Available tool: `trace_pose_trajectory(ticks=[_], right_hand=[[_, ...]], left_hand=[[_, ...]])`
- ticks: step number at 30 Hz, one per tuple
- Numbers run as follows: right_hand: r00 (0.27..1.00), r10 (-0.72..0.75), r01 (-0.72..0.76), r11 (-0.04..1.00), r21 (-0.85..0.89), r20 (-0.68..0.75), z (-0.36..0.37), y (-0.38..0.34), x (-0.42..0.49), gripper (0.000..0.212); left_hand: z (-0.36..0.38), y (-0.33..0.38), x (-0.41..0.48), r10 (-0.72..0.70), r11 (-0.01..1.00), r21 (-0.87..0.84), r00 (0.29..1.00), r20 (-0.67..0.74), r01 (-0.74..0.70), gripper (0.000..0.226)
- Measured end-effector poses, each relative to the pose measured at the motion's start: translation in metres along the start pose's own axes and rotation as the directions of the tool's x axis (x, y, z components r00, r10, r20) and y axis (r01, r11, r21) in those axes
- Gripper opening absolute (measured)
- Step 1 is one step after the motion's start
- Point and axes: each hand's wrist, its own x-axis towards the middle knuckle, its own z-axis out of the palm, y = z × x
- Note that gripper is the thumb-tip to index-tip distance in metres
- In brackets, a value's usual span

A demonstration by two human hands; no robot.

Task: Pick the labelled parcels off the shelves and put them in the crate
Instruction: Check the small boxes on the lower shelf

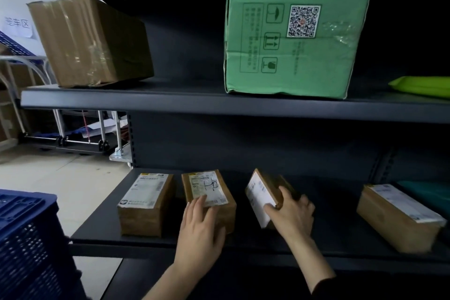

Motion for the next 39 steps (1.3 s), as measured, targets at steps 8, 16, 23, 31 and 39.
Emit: trace_pose_trajectory(ticks=[8,16,23,31,39], right_hand=[[0.947,0.218,-0.308,0.397,0.865,0.237,-0.016,0.048,-0.018,0.027],[0.97,0.147,-0.229,0.305,0.924,0.192,0.004,0.067,-0.039,0.022],[0.986,0.048,-0.163,0.445,0.88,0.158,0.003,0.068,-0.023,0.021],[0.989,-0.049,-0.082,0.604,0.793,0.14,0.001,0.063,0.001,0.021],[0.988,-0.048,-0.084,0.637,0.766,0.148,0.0,0.066,0.004,0.037]], left_hand=[[0.01,0.062,0.003,-0.071,0.832,-0.526,0.975,0.209,0.173,0.045],[0.027,0.109,0.015,-0.128,0.369,-0.757,0.836,0.533,0.539,0.056],[0.033,0.109,0.027,-0.155,0.433,-0.739,0.85,0.503,0.516,0.051],[0.035,0.107,0.047,-0.163,0.592,-0.658,0.869,0.467,0.465,0.059],[0.033,0.109,0.049,-0.128,0.675,-0.602,0.871,0.475,0.427,0.058]])
